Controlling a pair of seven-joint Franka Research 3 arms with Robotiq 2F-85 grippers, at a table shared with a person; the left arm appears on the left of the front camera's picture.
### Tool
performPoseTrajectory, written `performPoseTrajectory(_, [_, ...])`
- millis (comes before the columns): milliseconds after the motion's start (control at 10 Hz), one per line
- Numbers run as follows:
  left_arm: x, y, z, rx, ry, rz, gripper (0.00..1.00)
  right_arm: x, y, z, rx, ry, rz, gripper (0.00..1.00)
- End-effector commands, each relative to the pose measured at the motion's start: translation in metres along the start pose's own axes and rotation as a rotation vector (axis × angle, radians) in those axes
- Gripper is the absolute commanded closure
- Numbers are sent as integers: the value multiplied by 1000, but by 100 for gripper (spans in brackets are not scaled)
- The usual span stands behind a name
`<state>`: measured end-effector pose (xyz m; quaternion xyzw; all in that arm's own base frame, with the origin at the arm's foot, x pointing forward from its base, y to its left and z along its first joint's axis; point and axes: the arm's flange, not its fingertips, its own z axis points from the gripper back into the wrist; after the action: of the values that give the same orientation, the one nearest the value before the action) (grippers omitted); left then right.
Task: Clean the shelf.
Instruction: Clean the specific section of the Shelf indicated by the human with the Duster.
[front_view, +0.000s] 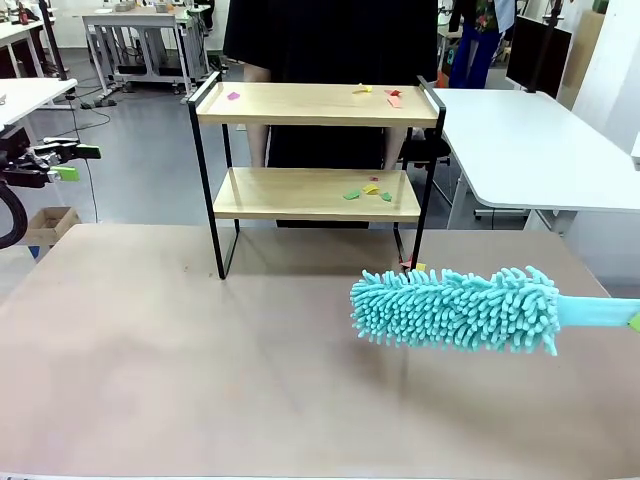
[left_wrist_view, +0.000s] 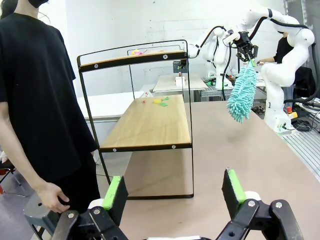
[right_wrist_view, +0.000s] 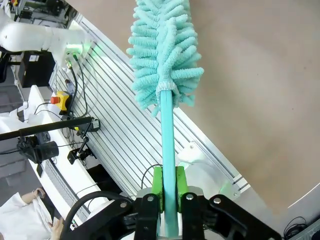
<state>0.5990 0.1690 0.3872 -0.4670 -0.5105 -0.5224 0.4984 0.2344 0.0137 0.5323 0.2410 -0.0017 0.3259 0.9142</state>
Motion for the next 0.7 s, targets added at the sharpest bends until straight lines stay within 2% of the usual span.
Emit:
performPoseTrajectory(0, [2,-1,0,-3,2,-9,0,1,1,5,9,-5,3,87])
performPoseTrajectory(600, [2,-1,0,-3,2,-9,0,1,1,5,9,-5,3,87])
